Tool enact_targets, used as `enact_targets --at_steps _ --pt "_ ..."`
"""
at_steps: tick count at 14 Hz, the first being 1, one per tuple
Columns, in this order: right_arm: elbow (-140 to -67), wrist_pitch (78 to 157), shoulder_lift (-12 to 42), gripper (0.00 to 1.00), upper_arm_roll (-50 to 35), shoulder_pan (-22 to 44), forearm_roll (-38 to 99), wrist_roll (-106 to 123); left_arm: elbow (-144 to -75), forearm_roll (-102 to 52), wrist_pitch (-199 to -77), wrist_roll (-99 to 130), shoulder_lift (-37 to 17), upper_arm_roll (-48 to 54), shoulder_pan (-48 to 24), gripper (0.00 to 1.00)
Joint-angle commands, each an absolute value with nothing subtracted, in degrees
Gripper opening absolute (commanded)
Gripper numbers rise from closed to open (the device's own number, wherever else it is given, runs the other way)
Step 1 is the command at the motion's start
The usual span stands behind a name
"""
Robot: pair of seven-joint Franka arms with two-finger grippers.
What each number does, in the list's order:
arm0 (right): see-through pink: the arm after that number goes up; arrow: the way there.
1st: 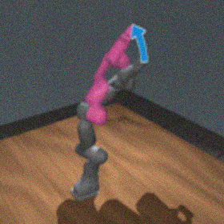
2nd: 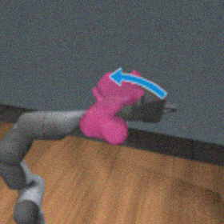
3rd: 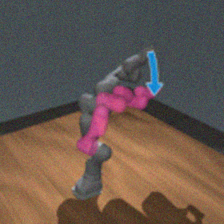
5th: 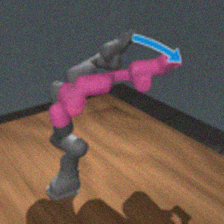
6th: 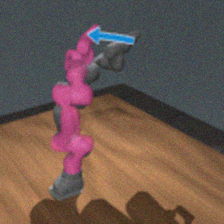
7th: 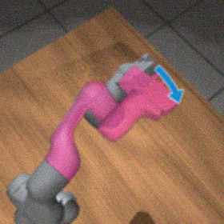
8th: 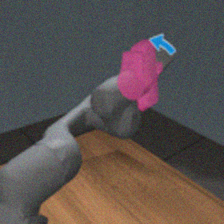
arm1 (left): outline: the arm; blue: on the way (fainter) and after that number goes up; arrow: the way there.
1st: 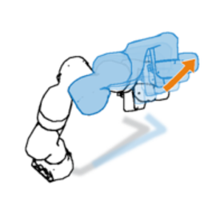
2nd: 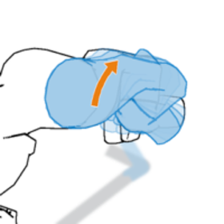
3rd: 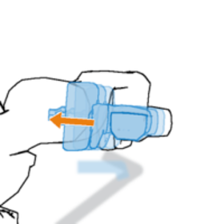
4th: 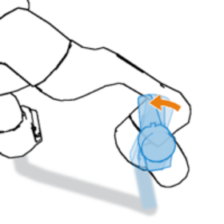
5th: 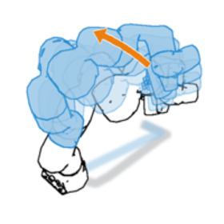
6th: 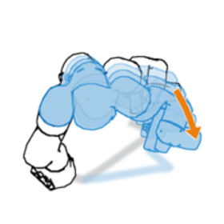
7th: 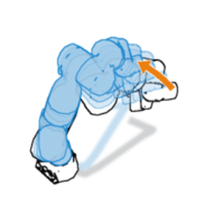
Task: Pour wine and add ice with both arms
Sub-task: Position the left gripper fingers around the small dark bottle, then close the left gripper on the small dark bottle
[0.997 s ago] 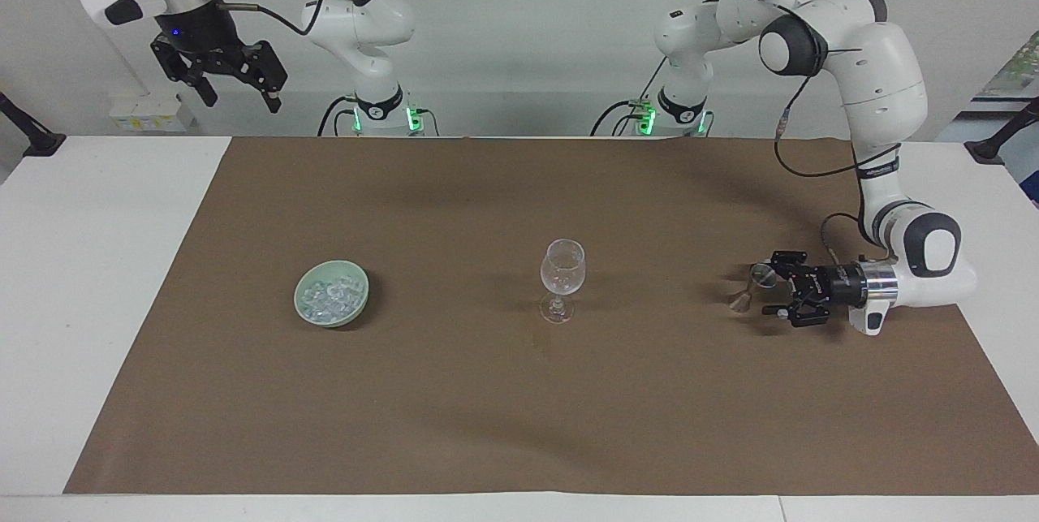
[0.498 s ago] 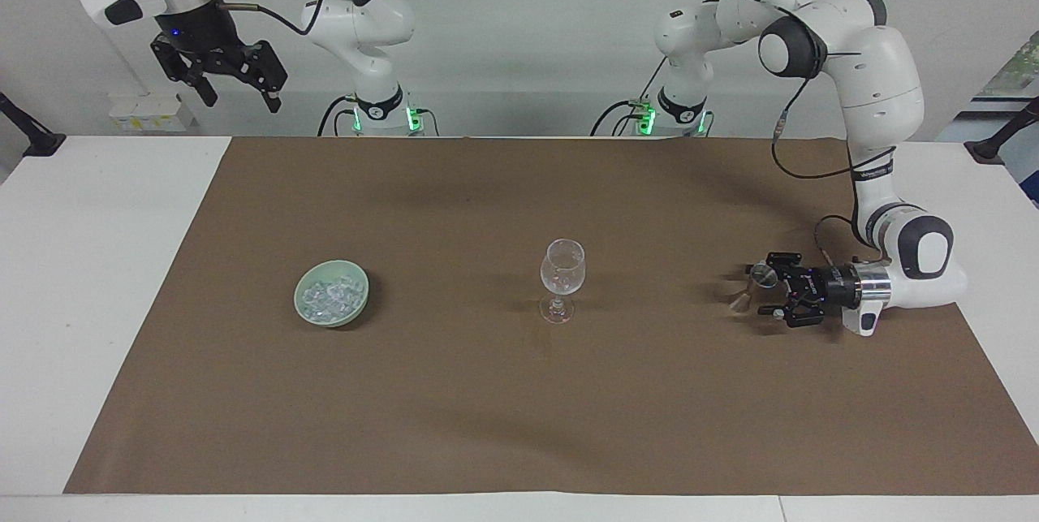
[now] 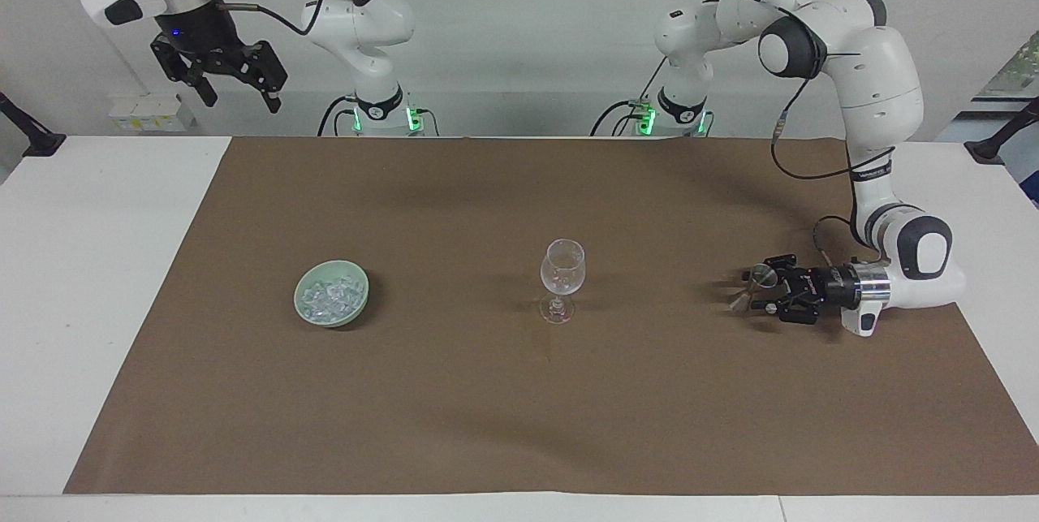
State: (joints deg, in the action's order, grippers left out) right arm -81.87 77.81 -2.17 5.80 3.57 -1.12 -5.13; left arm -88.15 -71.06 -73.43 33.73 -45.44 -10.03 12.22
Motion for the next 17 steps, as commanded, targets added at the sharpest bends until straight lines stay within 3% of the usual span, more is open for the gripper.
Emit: enact_targets --at_steps 1,4,10,17 --pt "-83.32 78.57 -3.34 1.0 5.71 3.25 -0.62 -4.31 -88.51 -72.86 -72.42 33.66 -45.7 -10.55 11.95 0.61" --pt "-83.32 78.57 -3.34 1.0 5.71 3.25 -0.62 -4.22 -88.51 -73.48 -72.33 34.01 -45.7 -10.63 11.95 0.54" --pt "-83.32 78.57 -3.34 1.0 5.71 3.25 -0.62 -4.22 -88.42 -73.48 -72.25 34.63 -45.7 -10.63 12.22 0.54" --pt "-83.32 78.57 -3.34 1.0 5.71 3.25 -0.62 -4.22 -88.07 -73.3 -72.25 35.42 -45.7 -10.72 12.3 0.44"
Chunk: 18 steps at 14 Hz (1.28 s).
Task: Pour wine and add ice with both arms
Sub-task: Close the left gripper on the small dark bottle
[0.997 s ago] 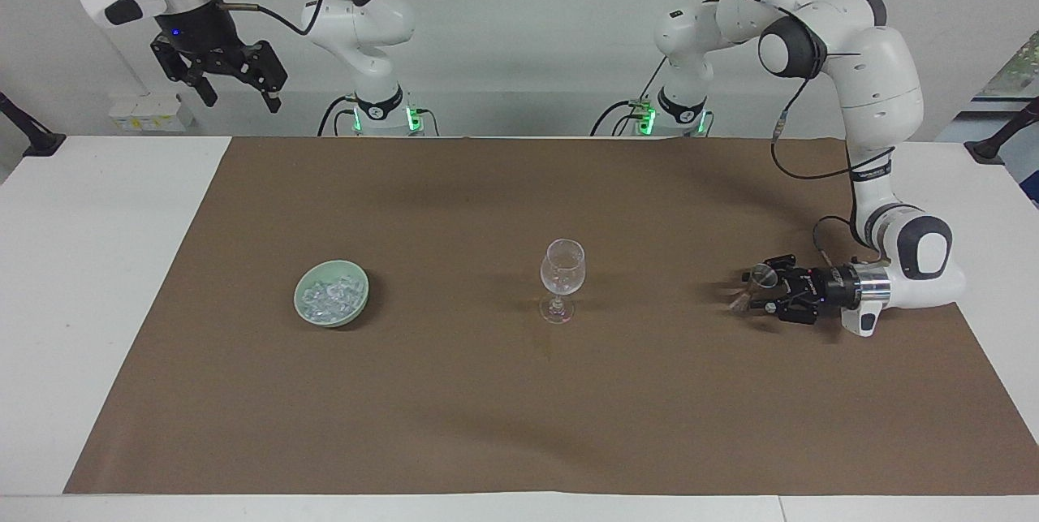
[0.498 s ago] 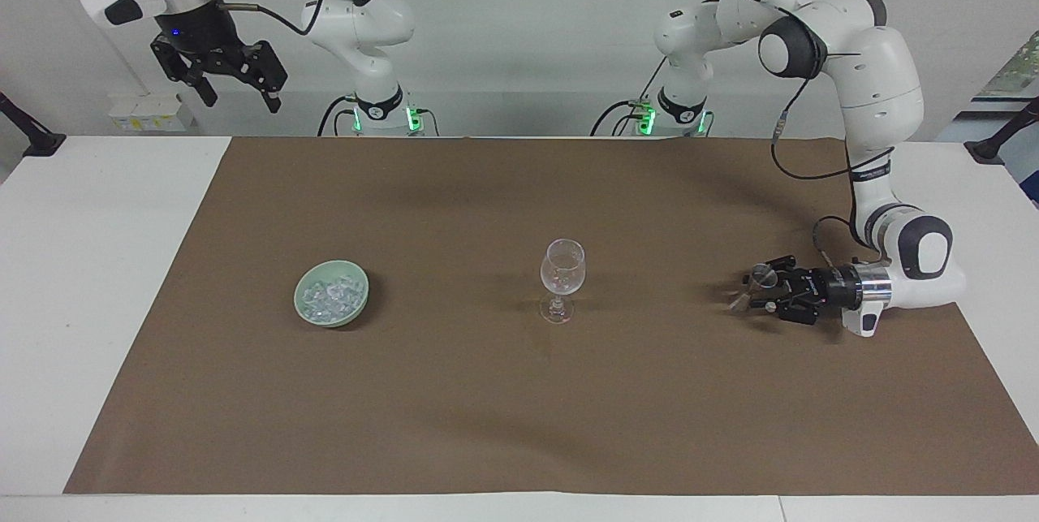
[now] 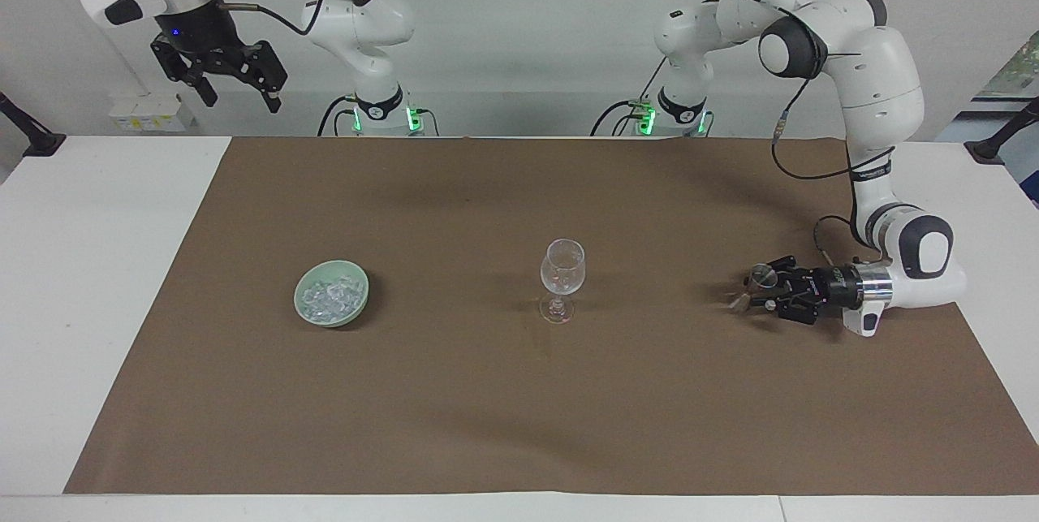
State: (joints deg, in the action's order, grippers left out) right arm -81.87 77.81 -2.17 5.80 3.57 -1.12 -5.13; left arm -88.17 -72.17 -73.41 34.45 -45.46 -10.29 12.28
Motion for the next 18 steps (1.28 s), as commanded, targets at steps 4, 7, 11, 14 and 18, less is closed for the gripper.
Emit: enact_targets --at_steps 4,7,11,14,18 --pt "-83.32 78.57 -3.34 1.0 5.71 3.25 -0.62 -4.22 -88.07 -73.39 -72.25 35.59 -45.7 -10.72 12.39 0.35" --pt "-83.23 78.57 -3.34 1.0 5.71 3.25 -0.62 -4.22 -88.07 -73.39 -72.25 36.12 -45.7 -10.72 12.39 0.27" --pt "-83.32 78.57 -3.34 1.0 5.71 3.25 -0.62 -4.22 -87.98 -73.48 -72.16 36.04 -45.62 -10.63 12.57 0.13" --pt "-83.23 78.57 -3.34 1.0 5.71 3.25 -0.62 -4.22 -88.07 -73.48 -71.72 36.12 -45.62 -10.63 12.57 0.0" --pt "-83.23 78.57 -3.34 1.0 5.71 3.25 -0.62 -4.22 -87.72 -73.48 -71.02 38.3 -45.62 -10.55 12.66 0.0"
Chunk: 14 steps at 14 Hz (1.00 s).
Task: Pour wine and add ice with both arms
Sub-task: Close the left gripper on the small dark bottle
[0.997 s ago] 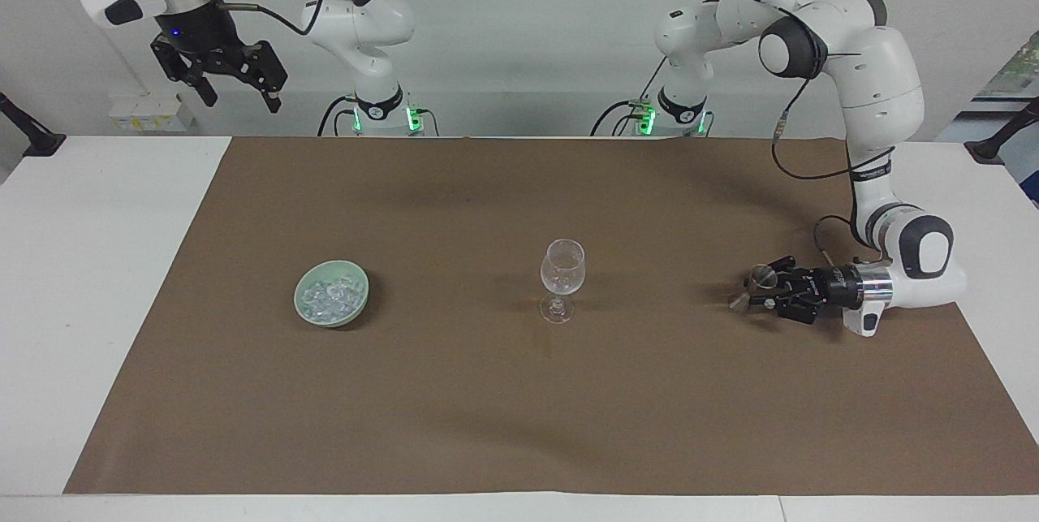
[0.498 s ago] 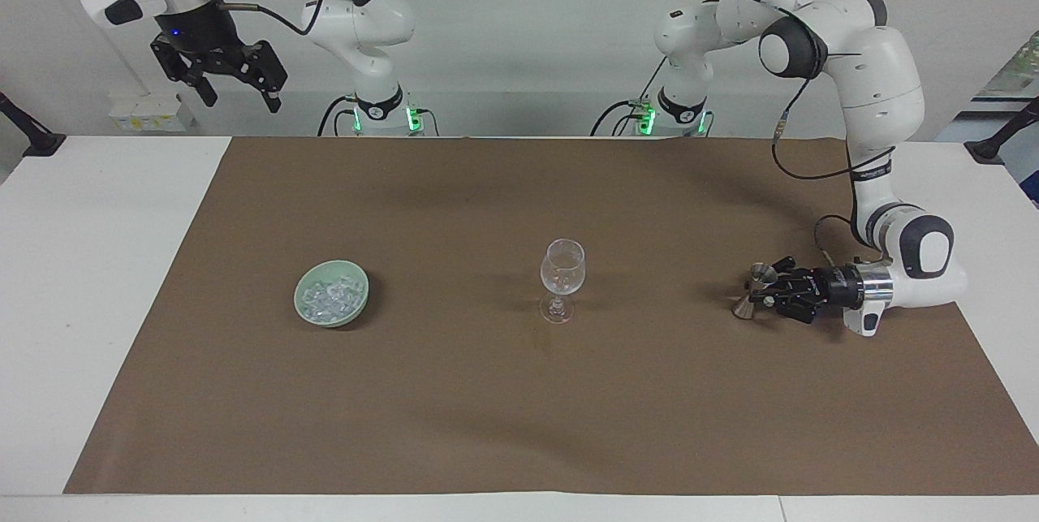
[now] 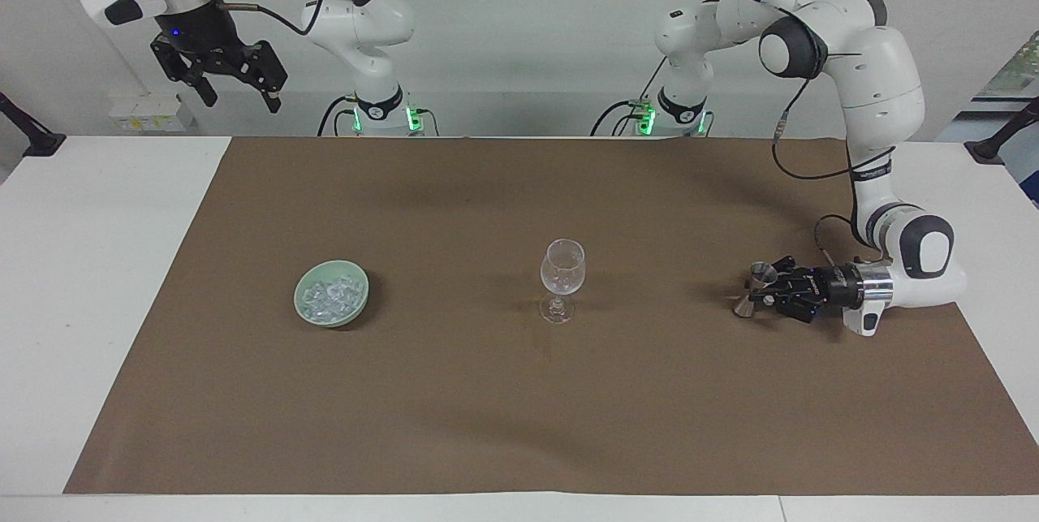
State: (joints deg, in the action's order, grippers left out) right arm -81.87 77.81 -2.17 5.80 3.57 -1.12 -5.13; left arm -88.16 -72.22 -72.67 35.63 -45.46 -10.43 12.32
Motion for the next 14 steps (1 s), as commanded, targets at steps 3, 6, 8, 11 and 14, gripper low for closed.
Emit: enact_targets --at_steps 3,6,8,11,14 --pt "-83.32 78.57 -3.34 1.0 5.71 3.25 -0.62 -4.31 -86.31 -73.48 -70.49 41.65 -45.44 -10.46 12.57 0.0" --pt "-83.32 78.57 -3.34 1.0 5.71 3.25 -0.62 -4.22 -86.22 -73.48 -70.05 43.32 -44.83 -10.28 12.57 0.0" --pt "-83.32 78.57 -3.34 1.0 5.71 3.25 -0.62 -4.22 -85.87 -73.39 -68.83 44.82 -43.69 -10.37 12.39 0.0" --pt "-83.32 78.57 -3.34 1.0 5.71 3.25 -0.62 -4.22 -85.52 -73.3 -68.47 46.14 -42.28 -10.37 12.04 0.0" --pt "-83.32 78.57 -3.34 1.0 5.71 3.25 -0.62 -4.22 -85.52 -73.3 -68.47 47.11 -40.61 -10.37 11.69 0.0"
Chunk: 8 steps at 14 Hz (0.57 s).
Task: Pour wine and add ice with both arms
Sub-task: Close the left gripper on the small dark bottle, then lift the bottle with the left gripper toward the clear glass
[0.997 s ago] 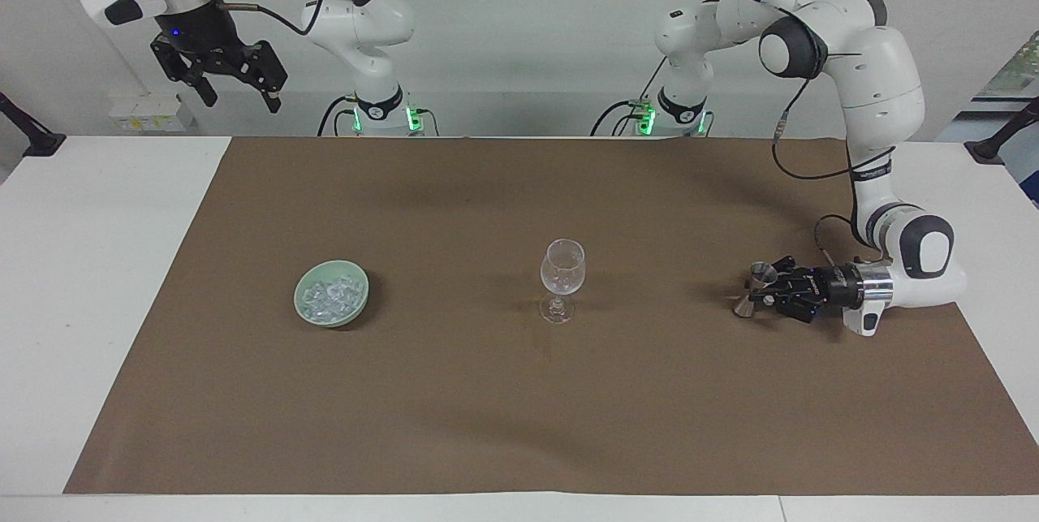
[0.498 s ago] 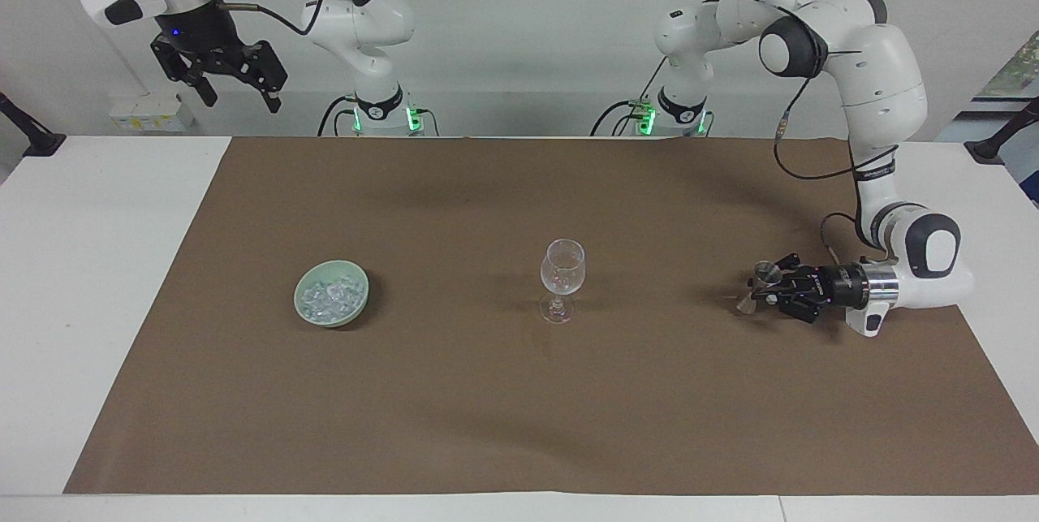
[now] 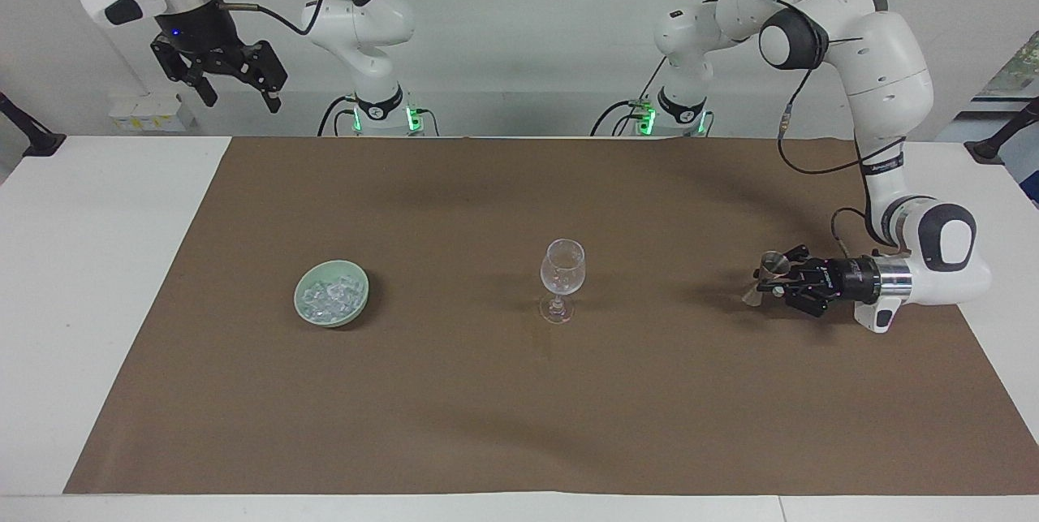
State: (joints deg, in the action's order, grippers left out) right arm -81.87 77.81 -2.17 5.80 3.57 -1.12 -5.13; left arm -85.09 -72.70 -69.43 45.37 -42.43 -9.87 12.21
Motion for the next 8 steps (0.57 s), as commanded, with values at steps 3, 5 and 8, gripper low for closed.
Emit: enact_targets --at_steps 3,5,8 --pt "-83.32 78.57 -3.34 1.0 5.71 3.25 -0.62 -4.22 -85.43 -73.04 -68.55 48.42 -38.76 -10.46 10.99 0.0" --pt "-83.32 78.57 -3.34 1.0 5.71 3.25 -0.62 -4.22 -85.43 -73.04 -68.99 50.44 -37.54 -10.2 10.64 0.0" --pt "-83.32 78.57 -3.34 1.0 5.71 3.25 -0.62 -4.22 -85.34 -72.95 -69.43 52.99 -36.3 -10.02 9.76 0.0"
